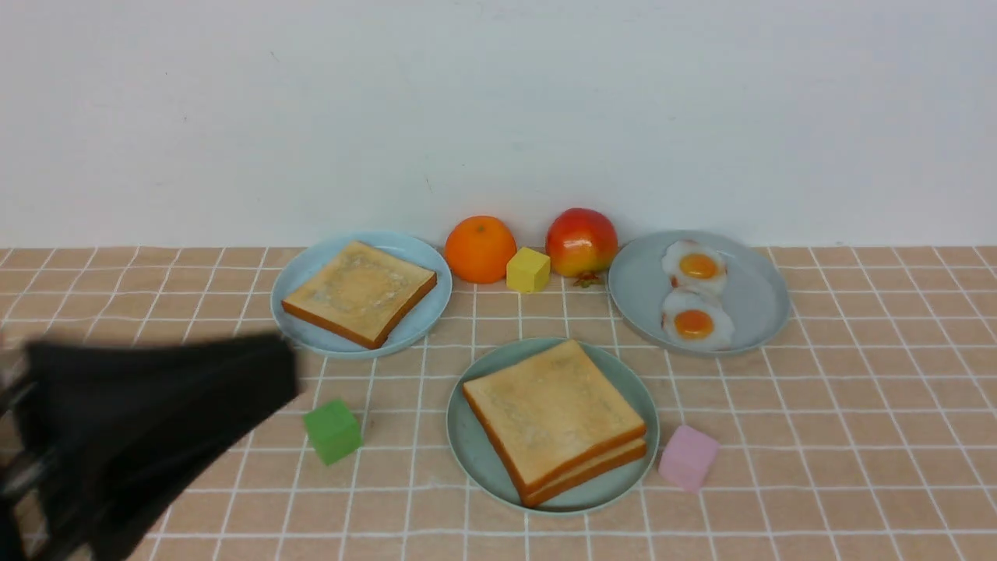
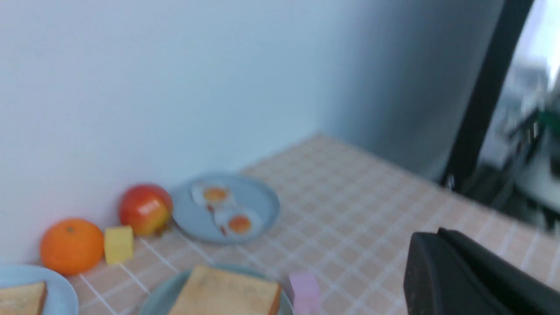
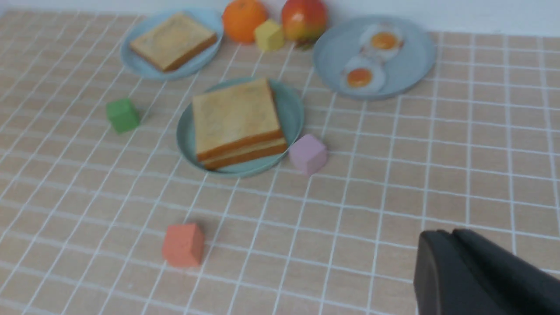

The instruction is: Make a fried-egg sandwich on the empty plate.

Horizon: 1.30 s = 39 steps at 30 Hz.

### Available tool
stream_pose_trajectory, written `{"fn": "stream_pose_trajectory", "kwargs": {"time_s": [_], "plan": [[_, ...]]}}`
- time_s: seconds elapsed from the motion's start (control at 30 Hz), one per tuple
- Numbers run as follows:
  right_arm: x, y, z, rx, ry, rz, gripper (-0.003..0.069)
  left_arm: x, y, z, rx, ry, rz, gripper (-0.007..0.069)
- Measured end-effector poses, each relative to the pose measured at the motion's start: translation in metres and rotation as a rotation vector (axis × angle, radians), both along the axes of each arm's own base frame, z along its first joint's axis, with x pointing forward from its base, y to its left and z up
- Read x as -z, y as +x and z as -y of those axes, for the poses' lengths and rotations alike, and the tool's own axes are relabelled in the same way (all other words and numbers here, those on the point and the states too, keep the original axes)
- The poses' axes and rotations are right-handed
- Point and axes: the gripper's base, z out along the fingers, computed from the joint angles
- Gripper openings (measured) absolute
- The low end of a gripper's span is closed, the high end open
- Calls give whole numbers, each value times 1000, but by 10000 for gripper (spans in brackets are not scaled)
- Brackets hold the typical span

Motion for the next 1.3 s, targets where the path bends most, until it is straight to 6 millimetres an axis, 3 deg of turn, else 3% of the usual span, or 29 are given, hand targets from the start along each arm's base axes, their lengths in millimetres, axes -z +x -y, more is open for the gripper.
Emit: {"fn": "stream_pose_trajectory", "kwargs": {"time_s": [0.1,0.23,0.53,0.73,1.0,1.17,1.3], "plan": [[17,-13,6,52,42,72,43,31,-14,-20,-35,-103,60,-13],[32,-10,7,79,99,121,43,56,-24,-34,-62,-180,119,-13],[71,40,-2,125,227,248,52,92,-28,-39,-70,-180,111,-13],[112,63,-6,140,225,225,62,101,-28,-37,-59,-139,74,-13],[169,75,-7,161,147,73,63,105,-28,-36,-48,-112,50,-13],[188,79,0,253,98,102,-11,105,-28,-35,-47,-110,46,-13],[199,81,2,273,26,145,-15,105,-28,-35,-47,-110,46,-13]]}}
